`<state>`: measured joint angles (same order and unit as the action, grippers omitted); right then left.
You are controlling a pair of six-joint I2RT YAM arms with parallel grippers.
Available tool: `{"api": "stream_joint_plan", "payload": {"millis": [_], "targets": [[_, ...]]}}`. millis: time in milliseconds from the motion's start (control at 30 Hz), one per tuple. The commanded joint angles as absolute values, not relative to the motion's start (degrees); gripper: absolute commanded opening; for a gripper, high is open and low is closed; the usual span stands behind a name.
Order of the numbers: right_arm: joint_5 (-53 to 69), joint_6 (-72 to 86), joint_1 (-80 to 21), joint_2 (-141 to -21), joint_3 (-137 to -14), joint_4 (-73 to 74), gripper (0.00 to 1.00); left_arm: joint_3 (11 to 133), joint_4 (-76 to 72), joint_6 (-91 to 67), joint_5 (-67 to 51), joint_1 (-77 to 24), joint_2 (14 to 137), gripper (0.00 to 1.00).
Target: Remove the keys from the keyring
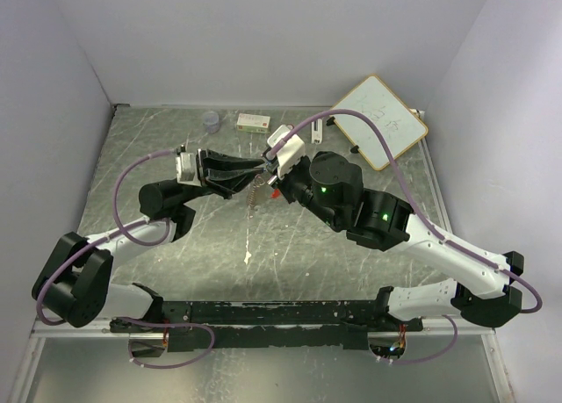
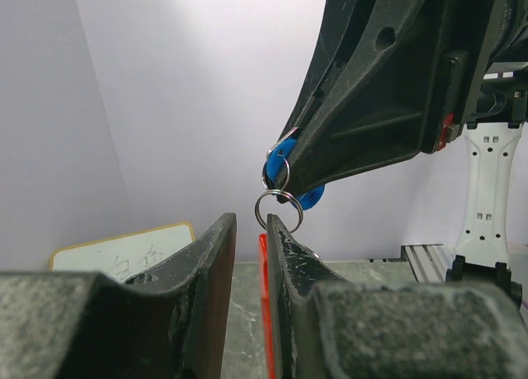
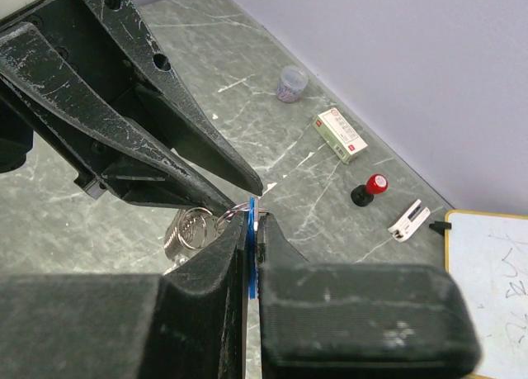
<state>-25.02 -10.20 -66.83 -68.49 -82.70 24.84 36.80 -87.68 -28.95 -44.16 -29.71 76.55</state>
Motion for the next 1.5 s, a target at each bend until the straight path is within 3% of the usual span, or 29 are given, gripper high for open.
{"api": "stream_joint_plan", "payload": {"millis": [0,1467], "targets": [[-24.7,-10.8,-67.0,-67.2,-82.6,22.7,0.00,36.8,-96.6,-29.9,-43.7,-29.4,75.5,0.33],[-23.5,-10.9,-67.0,-67.6,-82.4,22.5,0.00,38.6,-103.6,-36.6,-44.5,-29.5,77.1,0.33]]}}
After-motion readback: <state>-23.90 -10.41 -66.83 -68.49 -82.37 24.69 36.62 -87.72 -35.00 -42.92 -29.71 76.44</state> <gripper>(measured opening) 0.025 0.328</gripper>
